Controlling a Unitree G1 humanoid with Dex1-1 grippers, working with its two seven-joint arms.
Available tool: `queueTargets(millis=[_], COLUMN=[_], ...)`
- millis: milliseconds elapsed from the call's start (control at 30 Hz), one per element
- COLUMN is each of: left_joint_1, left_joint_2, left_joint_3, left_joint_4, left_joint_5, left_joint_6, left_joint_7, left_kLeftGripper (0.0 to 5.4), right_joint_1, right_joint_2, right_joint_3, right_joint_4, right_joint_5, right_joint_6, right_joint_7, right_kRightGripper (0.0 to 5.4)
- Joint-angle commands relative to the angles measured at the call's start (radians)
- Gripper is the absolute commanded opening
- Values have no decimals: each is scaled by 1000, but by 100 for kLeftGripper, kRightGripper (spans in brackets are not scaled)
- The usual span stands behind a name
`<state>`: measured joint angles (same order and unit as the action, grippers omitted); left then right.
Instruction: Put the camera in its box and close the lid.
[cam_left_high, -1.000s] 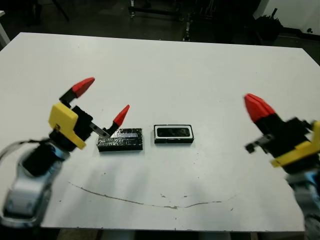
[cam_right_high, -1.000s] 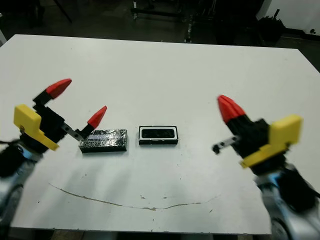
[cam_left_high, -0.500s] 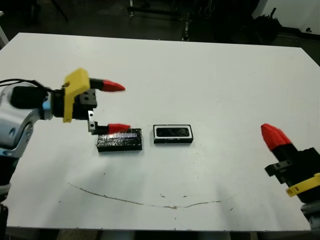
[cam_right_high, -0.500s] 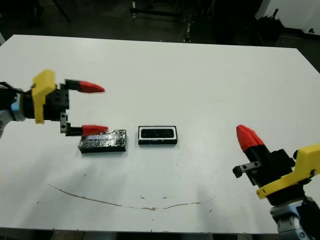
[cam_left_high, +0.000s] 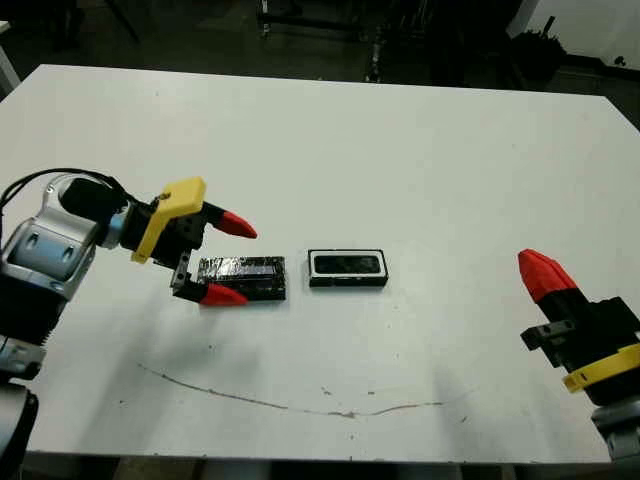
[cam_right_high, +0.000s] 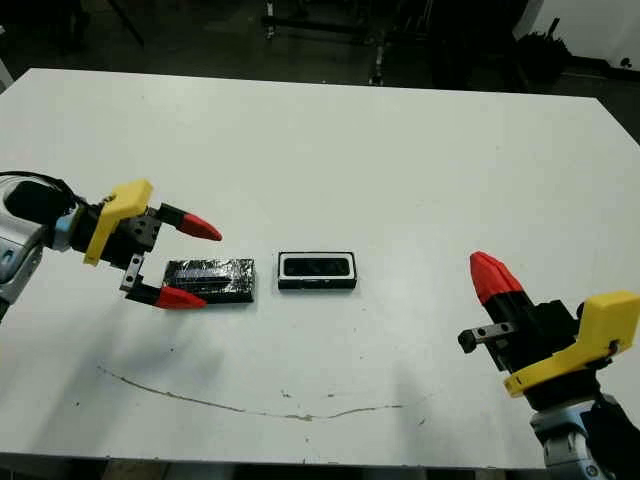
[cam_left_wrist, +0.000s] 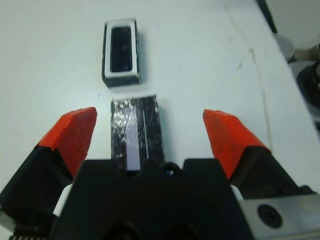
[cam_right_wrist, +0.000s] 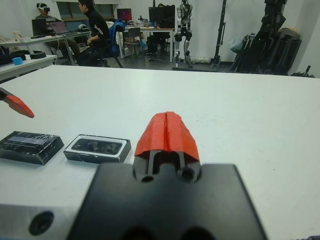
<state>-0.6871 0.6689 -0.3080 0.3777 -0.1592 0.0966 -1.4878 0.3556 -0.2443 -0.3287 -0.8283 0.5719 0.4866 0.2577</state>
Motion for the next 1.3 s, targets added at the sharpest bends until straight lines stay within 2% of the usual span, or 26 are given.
queueTargets(millis=[33, 267, 433, 733, 1133, 1300], left_joint_1=[-30, -36, -31, -29, -29, -25], left_joint_2=[-4, -14, -24, -22, -36, -37], left_joint_3=[-19, -35, -36, -38, -39, -39], left_joint_4=[56, 66, 56, 62, 135, 136], left_joint_5=[53, 97, 96, 104, 143, 158], left_joint_6=[-54, -44, 7, 5, -85, -86], left_joint_7=[-8, -5, -10, -25, -11, 0], left_kLeftGripper=[540, 540, 540, 540, 540, 540], right_joint_1=[-4, -8, -8, -5, 0, 3], right_joint_2=[-22, -23, -28, -42, -36, -40], right_joint_3=[0, 1, -5, -3, -4, -1], right_joint_4=[10, 18, 15, 10, 17, 18], right_joint_5=[-5, -2, 17, 11, 34, 29], right_joint_6=[-8, -18, -11, -12, -29, -30], right_joint_7=[-4, 0, -1, -7, 7, 1], right_kRightGripper=[1, 1, 1, 1, 1, 1])
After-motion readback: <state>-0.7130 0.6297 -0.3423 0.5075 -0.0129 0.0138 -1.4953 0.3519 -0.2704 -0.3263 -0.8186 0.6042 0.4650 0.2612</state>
